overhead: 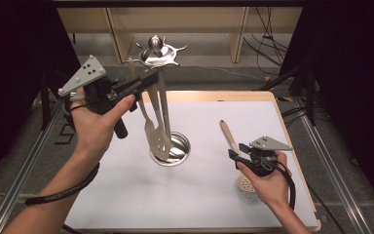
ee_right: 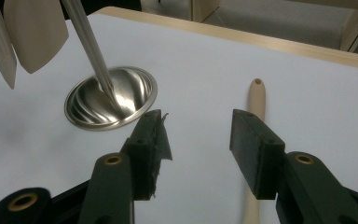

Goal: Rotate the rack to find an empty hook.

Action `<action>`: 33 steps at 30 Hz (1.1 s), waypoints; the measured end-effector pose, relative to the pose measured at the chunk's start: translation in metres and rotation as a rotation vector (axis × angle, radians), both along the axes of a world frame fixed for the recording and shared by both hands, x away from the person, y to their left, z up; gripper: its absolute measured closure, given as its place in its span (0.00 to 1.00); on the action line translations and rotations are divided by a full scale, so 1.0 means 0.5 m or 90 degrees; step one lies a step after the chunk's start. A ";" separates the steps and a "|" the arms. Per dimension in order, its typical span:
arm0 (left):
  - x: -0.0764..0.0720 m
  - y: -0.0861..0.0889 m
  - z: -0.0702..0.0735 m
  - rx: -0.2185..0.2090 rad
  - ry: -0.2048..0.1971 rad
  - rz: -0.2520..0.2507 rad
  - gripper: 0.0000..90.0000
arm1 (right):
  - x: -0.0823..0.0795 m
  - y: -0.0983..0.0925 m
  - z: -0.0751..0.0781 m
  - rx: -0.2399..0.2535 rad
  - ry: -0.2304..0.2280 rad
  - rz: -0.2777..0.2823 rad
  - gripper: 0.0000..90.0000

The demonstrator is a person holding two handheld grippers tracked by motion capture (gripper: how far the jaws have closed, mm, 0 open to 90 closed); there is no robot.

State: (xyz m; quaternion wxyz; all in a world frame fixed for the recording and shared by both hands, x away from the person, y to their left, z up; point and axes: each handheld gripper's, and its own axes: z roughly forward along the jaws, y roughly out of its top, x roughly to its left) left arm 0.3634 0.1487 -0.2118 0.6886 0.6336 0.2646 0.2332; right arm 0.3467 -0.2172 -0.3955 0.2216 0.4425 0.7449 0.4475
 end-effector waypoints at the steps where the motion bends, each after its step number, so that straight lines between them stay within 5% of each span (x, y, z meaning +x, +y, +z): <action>1: -0.001 0.000 0.000 0.001 0.001 0.001 0.99 | 0.000 0.000 0.000 0.000 0.000 0.001 0.60; 8: -0.001 0.005 0.000 0.004 0.001 0.001 0.99 | -0.002 -0.001 0.001 0.000 0.001 -0.006 0.60; 10: -0.001 0.006 -0.001 0.002 0.001 0.001 0.99 | -0.005 0.002 0.001 0.017 0.022 -0.013 0.60; 17: -0.004 0.013 -0.001 0.005 -0.001 0.008 0.99 | -0.001 -0.003 0.002 -0.004 -0.003 -0.003 0.60; 33: -0.006 0.027 0.000 0.008 -0.004 0.018 0.99 | -0.002 -0.002 0.002 -0.006 0.000 -0.002 0.60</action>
